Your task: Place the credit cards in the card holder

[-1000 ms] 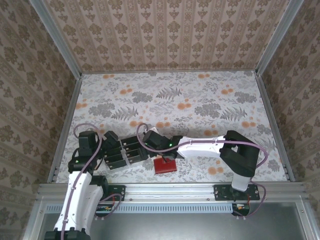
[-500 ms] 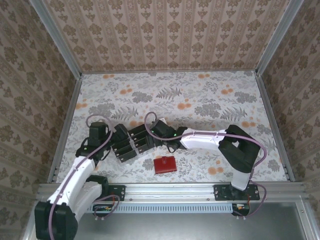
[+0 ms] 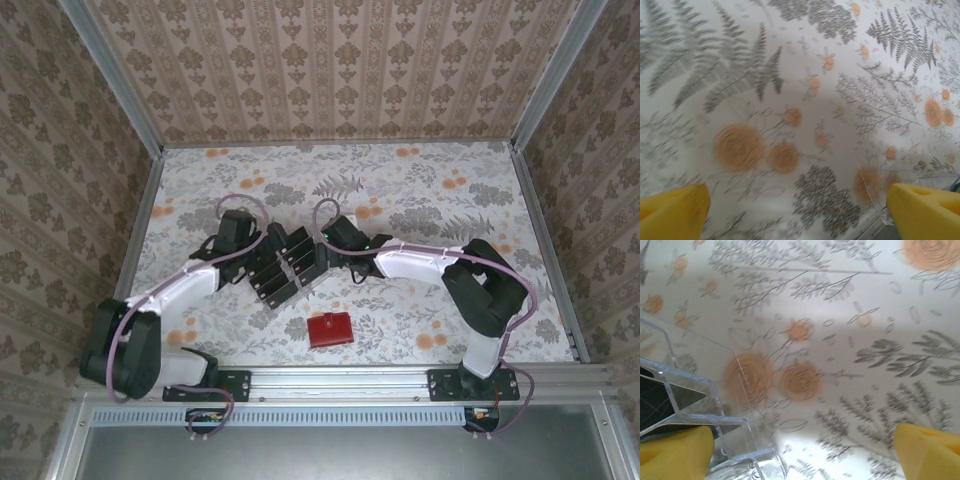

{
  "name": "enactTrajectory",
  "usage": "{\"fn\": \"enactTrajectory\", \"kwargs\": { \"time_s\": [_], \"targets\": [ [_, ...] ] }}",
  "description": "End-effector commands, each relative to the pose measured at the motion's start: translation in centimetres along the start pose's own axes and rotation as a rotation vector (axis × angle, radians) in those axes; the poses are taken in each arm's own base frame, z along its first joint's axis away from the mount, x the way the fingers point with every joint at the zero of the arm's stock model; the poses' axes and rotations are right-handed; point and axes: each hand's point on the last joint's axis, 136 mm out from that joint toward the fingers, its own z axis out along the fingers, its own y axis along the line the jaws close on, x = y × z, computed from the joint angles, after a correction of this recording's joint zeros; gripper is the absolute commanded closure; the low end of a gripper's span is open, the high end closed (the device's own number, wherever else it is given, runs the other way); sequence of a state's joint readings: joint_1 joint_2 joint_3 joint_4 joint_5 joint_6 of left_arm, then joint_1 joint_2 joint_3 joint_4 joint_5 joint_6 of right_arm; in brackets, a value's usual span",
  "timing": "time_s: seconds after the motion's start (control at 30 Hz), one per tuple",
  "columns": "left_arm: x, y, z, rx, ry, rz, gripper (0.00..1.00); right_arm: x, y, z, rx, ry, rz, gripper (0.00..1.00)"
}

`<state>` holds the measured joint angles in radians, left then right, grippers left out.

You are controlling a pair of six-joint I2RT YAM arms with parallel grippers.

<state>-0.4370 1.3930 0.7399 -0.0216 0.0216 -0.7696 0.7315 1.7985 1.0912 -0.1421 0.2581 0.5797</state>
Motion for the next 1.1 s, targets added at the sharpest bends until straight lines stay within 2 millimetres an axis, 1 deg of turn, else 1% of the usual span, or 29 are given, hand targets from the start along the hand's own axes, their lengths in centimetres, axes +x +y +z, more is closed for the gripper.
{"fn": "enactTrajectory", "kwargs": {
  "time_s": [0.0,0.03,0.07,0.17,0.3,0.4,0.43,0.47,0.53,0.6,0.67,0.77,0.87,0.93,0.97,1.07],
  "targets": [
    [-2.1,-2.3,1.2,0.035,-0.043,0.052,0.0,-0.9,-1.8,0.2,0.036,-0.029,0.02,0.06],
    [-2.5,-2.7,1.6,0.041,-0.047,0.055,0.0,-1.1,-2.0,0.2,0.035,-0.03,0.024,0.06],
    [-2.0,-3.9,1.8,0.061,-0.034,0.079,0.0,-1.1,-2.2,0.1,0.035,-0.029,0.025,0.06],
    [-2.8,-4.6,1.9,0.064,-0.047,0.092,0.0,-1.4,-2.3,-0.3,0.019,-0.031,0.024,0.06],
    [-4.1,-4.7,0.9,0.041,-0.07,0.113,0.0,-1.8,-1.8,-1.4,-0.034,-0.031,0.015,0.06],
    [-4.7,-4.2,-0.4,0.019,-0.088,0.114,0.0,-2.1,-1.2,-2.8,-0.082,-0.039,0.002,0.06],
    [-5.7,-3.0,-1.0,-0.007,-0.112,0.09,0.0,-2.3,-1.0,-3.4,-0.098,-0.046,0.0,0.05],
    [-5.9,-2.5,-1.6,-0.019,-0.124,0.081,0.0,-2.5,-0.9,-3.9,-0.113,-0.052,-0.002,0.05],
    [-6.2,-1.6,-2.8,-0.043,-0.141,0.062,0.0,-2.8,-0.7,-4.9,-0.132,-0.062,-0.005,0.05],
    [-5.9,-0.6,-4.0,-0.072,-0.146,0.045,0.0,-2.9,-0.7,-5.8,-0.142,-0.065,-0.005,0.05],
    [-5.1,0.2,-5.0,-0.089,-0.144,0.023,0.0,-3.1,-0.9,-6.6,-0.145,-0.072,-0.002,0.04],
    [-3.3,1.7,-6.5,-0.134,-0.117,-0.009,0.0,-2.9,-1.3,-7.1,-0.139,-0.068,0.001,0.04],
    [-1.2,2.6,-7.5,-0.14,-0.102,-0.044,0.0,-2.7,-2.0,-7.4,-0.123,-0.058,0.008,0.04],
    [-0.2,3.0,-7.8,-0.13,-0.1,-0.073,0.0,-2.5,-2.6,-7.3,-0.111,-0.05,0.014,0.04],
    [0.9,2.4,-7.8,-0.104,-0.086,-0.066,0.0,-2.4,-3.0,-7.3,-0.106,-0.05,0.02,0.04],
    [2.3,2.1,-7.2,-0.052,-0.082,-0.094,0.0,-2.1,-4.0,-7.3,-0.096,-0.046,0.038,0.04]
  ]
}}
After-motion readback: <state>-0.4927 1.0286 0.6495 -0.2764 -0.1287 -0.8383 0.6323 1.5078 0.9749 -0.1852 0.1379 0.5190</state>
